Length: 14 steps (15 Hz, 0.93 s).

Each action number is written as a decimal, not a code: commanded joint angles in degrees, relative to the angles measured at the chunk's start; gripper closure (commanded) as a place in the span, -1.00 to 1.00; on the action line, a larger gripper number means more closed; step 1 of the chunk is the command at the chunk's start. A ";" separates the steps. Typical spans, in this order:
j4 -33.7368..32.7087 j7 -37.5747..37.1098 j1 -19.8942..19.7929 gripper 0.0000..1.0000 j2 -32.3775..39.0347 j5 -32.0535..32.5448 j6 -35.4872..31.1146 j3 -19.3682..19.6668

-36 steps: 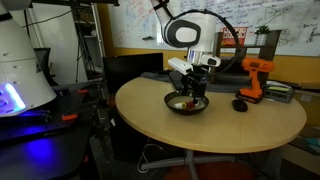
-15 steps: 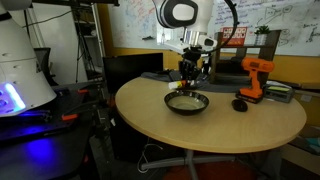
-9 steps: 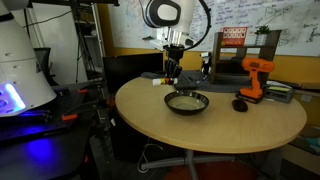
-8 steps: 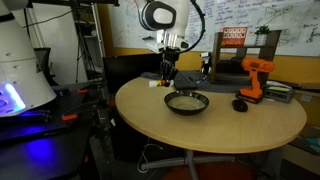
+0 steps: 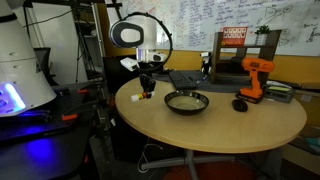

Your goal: Put the glue stick on the table

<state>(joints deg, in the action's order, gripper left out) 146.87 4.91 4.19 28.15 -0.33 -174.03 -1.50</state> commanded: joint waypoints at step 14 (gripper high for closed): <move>2.60 2.35 11.29 -0.48 -3.01 10.75 -4.98 7.55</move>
<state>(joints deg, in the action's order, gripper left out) 148.79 4.71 19.95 27.92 8.70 -179.57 8.61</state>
